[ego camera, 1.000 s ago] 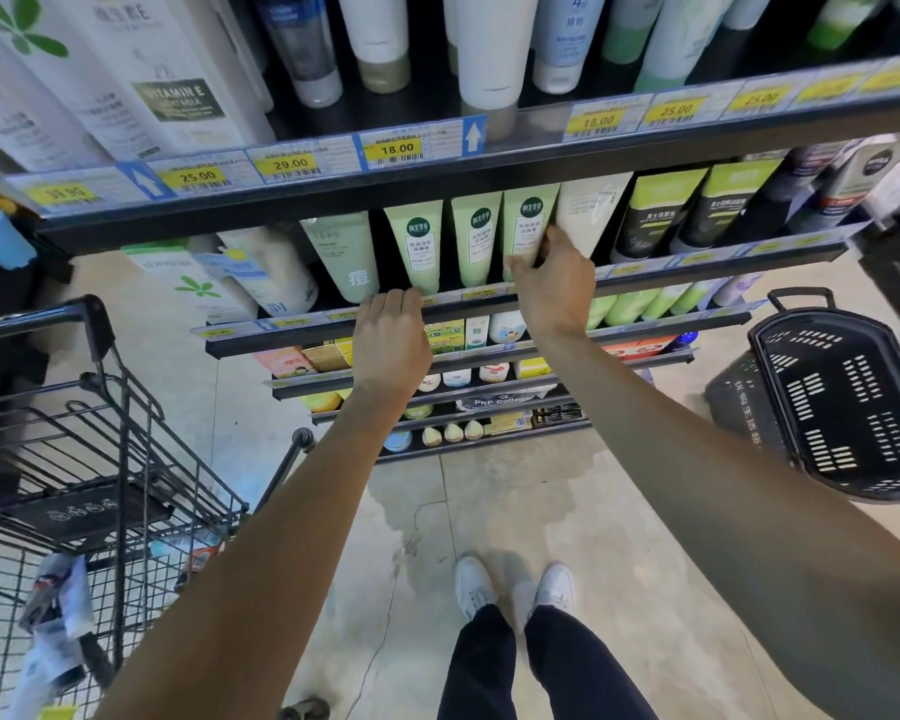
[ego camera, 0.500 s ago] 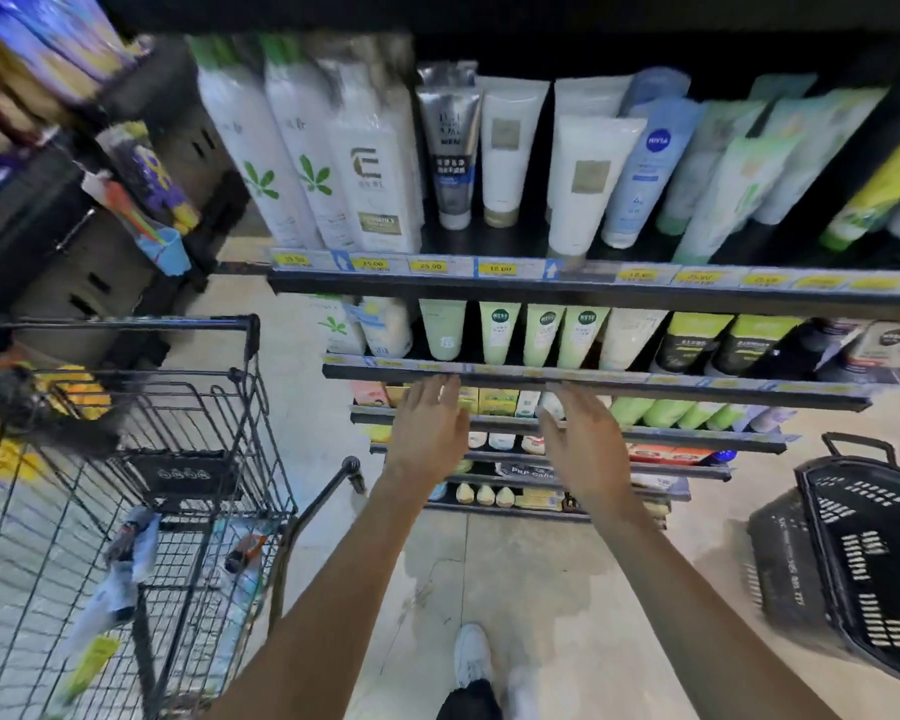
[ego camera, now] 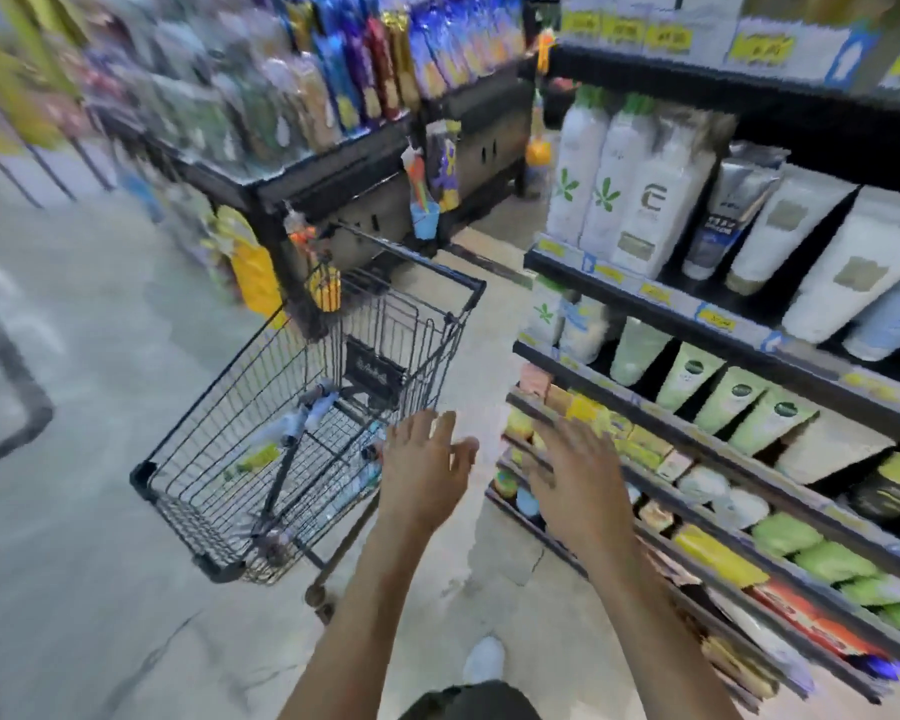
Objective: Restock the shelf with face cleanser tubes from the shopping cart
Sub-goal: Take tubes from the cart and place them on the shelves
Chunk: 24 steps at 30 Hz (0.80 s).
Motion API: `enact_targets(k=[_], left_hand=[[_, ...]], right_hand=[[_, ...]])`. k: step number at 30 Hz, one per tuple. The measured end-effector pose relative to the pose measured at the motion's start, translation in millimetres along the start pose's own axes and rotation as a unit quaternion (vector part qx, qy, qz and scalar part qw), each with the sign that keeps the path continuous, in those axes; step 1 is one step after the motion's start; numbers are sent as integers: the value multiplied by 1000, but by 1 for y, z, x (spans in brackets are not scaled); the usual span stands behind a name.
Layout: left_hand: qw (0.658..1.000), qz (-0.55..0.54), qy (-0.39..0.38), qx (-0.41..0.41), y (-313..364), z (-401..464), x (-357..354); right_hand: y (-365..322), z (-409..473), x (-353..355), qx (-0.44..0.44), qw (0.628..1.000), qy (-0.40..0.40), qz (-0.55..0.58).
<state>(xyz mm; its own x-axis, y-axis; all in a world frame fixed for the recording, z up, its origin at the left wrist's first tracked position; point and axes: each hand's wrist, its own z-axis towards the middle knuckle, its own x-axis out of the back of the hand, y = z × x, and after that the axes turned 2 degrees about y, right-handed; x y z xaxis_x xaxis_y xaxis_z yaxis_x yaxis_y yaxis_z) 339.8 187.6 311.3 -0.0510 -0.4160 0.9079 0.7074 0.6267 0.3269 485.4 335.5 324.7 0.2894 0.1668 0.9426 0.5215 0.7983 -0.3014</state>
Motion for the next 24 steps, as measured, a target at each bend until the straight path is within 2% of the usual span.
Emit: enact_targets(k=[5, 12, 18, 24], left_hand=[[993, 31, 15, 115, -61, -54, 31], [969, 30, 15, 245, -128, -100, 43], [953, 11, -6, 301, -185, -100, 40], [952, -20, -60, 300, -233, -80, 36]], right_hand=[[-58, 2, -23, 60, 993, -56, 91], [-126, 11, -50, 129, 976, -144, 103], [-170, 35, -83, 150, 963, -198, 104], [-201, 69, -110, 134, 960, -219, 109]])
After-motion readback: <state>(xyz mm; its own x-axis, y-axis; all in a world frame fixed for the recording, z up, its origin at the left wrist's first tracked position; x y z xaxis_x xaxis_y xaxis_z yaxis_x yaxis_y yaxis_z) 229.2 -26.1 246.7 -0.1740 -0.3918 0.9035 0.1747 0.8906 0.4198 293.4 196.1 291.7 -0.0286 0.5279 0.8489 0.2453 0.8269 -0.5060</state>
